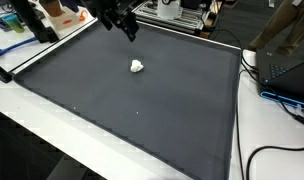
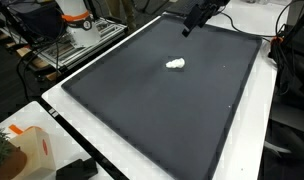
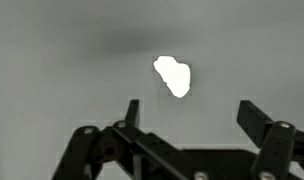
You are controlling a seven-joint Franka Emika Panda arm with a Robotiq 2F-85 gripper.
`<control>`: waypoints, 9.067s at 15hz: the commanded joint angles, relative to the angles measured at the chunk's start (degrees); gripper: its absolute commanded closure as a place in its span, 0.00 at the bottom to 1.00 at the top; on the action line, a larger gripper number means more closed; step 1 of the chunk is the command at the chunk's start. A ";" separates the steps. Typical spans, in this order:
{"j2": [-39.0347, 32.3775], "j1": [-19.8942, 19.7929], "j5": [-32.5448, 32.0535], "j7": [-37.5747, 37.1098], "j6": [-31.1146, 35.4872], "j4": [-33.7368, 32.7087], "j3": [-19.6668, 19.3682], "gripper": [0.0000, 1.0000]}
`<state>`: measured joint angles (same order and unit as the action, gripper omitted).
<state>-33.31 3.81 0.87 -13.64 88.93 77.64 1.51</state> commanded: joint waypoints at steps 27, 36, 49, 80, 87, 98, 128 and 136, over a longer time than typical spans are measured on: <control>28.30 -1.67 0.16 5.39 37.43 44.13 -0.68 0.00; 38.40 -1.50 -6.97 3.46 57.52 63.31 -0.66 0.00; 51.73 -1.47 -6.11 6.25 62.01 76.01 1.99 0.00; 57.70 4.22 9.99 1.07 45.18 74.78 4.92 0.07; 57.64 4.23 11.54 0.74 43.78 73.99 5.15 0.48; 57.77 4.03 11.70 -1.04 41.67 73.23 5.55 0.39; 60.32 3.87 13.01 -0.74 43.02 73.00 5.78 0.53; 61.89 2.94 10.23 -1.08 43.90 73.61 6.69 0.78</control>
<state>26.88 7.97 13.44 -14.53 132.14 150.64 7.05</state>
